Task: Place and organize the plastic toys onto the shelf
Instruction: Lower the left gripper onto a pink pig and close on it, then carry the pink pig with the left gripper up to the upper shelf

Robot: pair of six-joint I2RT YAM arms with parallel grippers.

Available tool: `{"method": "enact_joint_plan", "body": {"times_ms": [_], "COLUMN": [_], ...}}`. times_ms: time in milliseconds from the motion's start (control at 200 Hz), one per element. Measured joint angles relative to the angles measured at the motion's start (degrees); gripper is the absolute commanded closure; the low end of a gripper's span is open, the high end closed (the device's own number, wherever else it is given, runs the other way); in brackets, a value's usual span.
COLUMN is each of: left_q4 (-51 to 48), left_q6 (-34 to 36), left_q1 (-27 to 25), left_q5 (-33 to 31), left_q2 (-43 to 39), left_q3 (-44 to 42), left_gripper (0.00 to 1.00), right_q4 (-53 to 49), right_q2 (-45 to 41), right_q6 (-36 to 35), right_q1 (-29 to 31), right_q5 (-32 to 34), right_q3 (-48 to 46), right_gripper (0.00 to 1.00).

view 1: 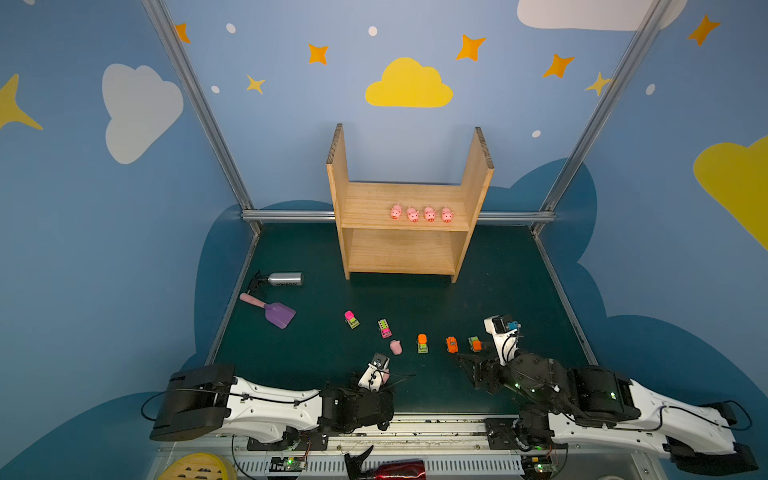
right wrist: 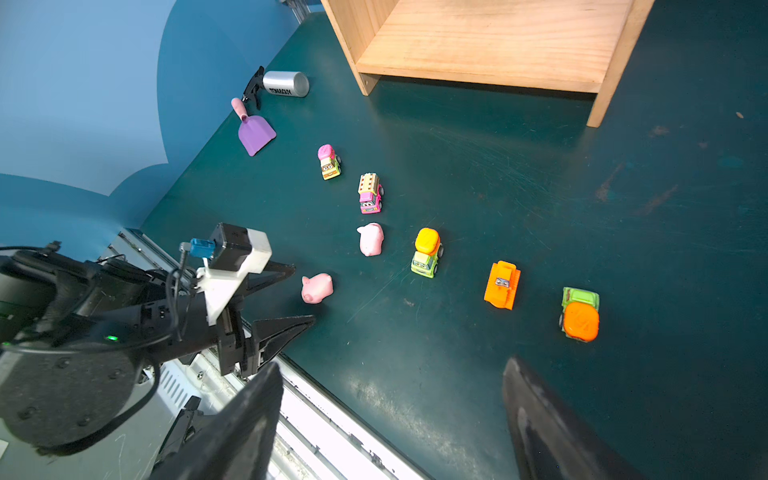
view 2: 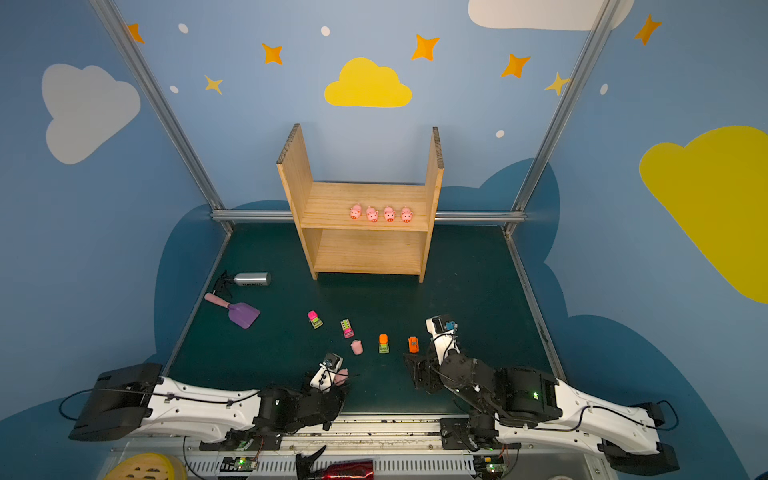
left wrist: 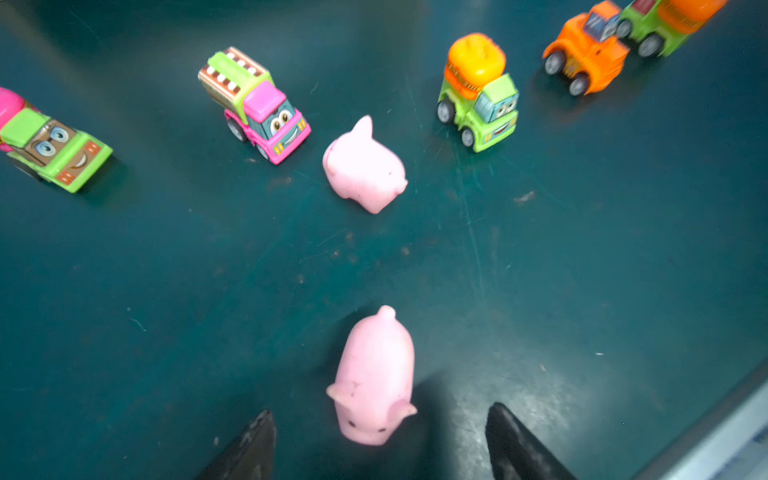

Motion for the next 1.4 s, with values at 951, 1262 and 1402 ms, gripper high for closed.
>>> {"method": "enact_joint_plan", "body": {"times_ms": [951, 1262, 1402], "left_q4": [7.6, 1.9, -2.5], "left_q6": [1.4, 1.0, 0.9], "left_q1": [6.0, 6.0, 6.3], "left_q5": [2.9, 3.6, 3.2], "left_q2": [7.5, 7.7, 7.5], "left_q3": [0.4, 3.7, 6.9], "left_gripper": [0.66, 0.71, 0.73], "right_q4": [-3.9, -4.3, -4.5], "right_q2": [-1.9, -2.3, -2.9], "right_q6": [1.6, 1.6, 1.6], "right_q1": [0.2, 0.2, 0.2], "right_q5": [2.8, 3.0, 3.0], "right_q3": [-0.2, -0.2, -0.2], "right_gripper": [0.18, 0.18, 0.18]}}
